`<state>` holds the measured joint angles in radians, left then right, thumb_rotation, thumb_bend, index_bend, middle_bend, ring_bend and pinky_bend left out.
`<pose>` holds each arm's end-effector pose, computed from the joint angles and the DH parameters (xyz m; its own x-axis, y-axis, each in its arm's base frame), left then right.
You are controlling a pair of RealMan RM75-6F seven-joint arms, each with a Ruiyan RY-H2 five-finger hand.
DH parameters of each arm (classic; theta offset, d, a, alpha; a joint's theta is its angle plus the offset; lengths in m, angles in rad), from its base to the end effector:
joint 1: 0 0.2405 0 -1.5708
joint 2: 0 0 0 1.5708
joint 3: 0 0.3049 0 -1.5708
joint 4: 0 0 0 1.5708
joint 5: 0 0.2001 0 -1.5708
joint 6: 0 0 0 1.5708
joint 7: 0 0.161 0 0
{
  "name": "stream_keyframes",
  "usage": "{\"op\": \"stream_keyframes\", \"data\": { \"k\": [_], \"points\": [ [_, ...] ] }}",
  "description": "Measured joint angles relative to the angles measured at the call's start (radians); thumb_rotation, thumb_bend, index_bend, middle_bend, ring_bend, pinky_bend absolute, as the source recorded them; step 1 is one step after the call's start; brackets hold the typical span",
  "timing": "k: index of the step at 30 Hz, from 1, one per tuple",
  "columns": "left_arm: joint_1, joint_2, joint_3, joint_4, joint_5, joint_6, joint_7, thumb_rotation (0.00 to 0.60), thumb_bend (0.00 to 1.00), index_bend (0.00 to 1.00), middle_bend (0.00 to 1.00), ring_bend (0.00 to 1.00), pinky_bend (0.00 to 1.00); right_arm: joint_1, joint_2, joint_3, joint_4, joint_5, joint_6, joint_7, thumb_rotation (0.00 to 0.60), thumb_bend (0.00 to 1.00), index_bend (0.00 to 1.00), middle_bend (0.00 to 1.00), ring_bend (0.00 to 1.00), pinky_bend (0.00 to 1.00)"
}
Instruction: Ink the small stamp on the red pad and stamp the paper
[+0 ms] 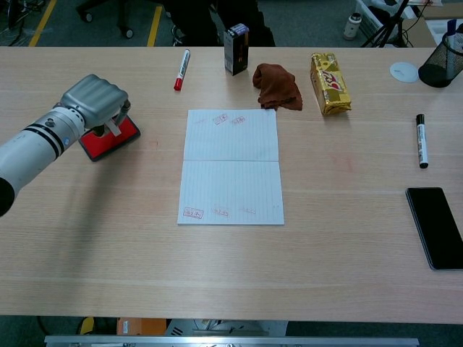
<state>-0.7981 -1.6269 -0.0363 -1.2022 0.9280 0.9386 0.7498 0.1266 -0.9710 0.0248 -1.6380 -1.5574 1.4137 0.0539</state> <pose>-0.2469 0.4150 -0.0297 0.8442 0.1912 0.5008 0.5356 -0.3407 -0.7727 -0.3419 -0.2094 0.2229 0.4675 -0.0727 0.8810 -0.8826 -0.0934 0.4607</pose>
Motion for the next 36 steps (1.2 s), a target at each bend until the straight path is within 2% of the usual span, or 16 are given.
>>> {"op": "stream_keyframes", "data": {
  "k": [36],
  "points": [
    [-0.006,-0.071,-0.035,0.108,0.008,-0.061,0.010,0.600,0.28,0.59,1.00,1.00,1.00,-0.014,0.003,0.000,-0.002,0.017,0.004,-0.009,0.600,0.19,0.07,0.18,0.09,0.16]
  ]
}}
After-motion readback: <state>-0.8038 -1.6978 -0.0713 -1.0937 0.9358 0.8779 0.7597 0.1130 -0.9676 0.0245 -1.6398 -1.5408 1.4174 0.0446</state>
